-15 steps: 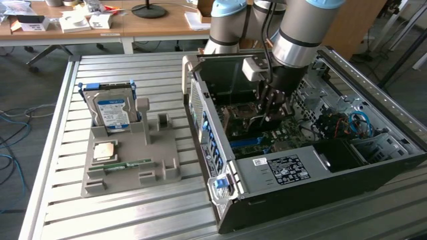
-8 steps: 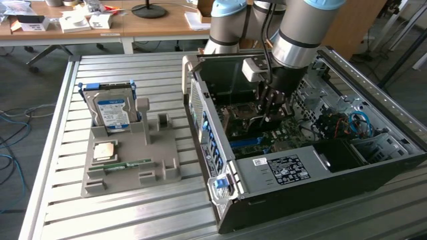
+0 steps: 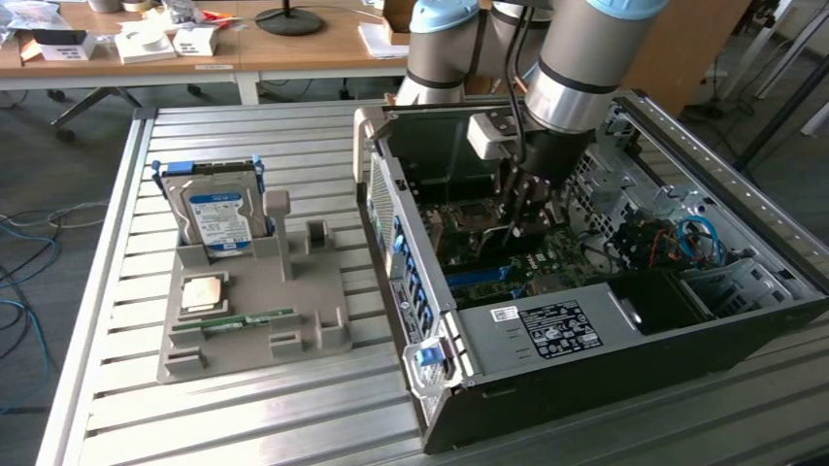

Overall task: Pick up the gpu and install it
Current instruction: 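Insert the gpu into the slot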

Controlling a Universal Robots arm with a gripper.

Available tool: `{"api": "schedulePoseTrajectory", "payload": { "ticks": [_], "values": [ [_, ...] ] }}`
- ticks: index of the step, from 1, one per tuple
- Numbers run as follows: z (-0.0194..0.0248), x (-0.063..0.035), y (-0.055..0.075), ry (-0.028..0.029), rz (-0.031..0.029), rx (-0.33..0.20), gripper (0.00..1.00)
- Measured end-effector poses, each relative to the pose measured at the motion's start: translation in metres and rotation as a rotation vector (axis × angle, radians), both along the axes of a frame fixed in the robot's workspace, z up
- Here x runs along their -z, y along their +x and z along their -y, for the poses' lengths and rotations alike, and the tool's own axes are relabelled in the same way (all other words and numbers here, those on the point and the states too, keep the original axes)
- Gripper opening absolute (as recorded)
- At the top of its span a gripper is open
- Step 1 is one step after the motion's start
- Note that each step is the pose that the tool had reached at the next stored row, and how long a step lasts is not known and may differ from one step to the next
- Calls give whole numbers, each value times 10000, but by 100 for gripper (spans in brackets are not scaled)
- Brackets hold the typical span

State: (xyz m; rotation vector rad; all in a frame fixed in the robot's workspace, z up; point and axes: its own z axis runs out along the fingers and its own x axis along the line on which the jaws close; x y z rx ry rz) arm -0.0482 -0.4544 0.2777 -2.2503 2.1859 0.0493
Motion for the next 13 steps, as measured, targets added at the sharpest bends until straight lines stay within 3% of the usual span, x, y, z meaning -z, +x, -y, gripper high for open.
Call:
{"api": "schedulePoseTrajectory", "payload": {
  "ticks": [13],
  "values": [
    [1, 21, -7, -2, -1, -2, 26]
  ]
}}
